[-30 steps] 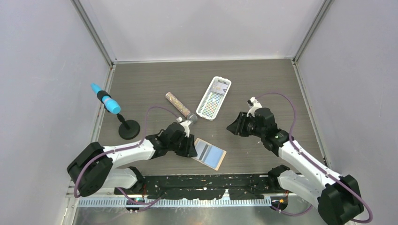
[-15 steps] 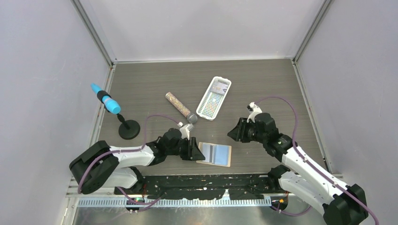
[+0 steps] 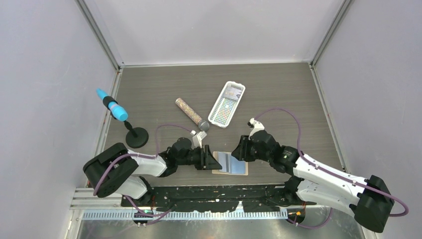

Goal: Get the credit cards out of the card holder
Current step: Remove the credit card from the card holder.

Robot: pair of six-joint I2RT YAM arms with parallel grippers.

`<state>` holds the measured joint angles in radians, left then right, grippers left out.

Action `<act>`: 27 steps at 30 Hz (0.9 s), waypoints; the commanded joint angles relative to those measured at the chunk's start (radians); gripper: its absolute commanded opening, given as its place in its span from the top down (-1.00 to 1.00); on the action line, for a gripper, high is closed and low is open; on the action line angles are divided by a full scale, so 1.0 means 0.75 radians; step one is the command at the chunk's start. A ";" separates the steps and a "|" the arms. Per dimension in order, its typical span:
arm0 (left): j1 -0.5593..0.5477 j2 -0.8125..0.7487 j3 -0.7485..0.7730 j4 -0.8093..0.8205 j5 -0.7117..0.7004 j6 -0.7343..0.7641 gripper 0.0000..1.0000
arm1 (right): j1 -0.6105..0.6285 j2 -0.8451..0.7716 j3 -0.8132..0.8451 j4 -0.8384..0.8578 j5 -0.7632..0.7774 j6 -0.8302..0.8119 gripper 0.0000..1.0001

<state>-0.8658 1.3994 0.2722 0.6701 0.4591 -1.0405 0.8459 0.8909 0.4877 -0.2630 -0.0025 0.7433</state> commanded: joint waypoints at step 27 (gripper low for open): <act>-0.082 -0.069 0.218 -0.227 -0.074 0.141 0.05 | 0.013 -0.016 -0.208 0.081 0.189 0.015 0.17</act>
<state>-0.9119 1.3979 0.3786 0.6067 0.4500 -1.0092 0.8520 0.8837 0.3565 -0.2607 0.1444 0.7441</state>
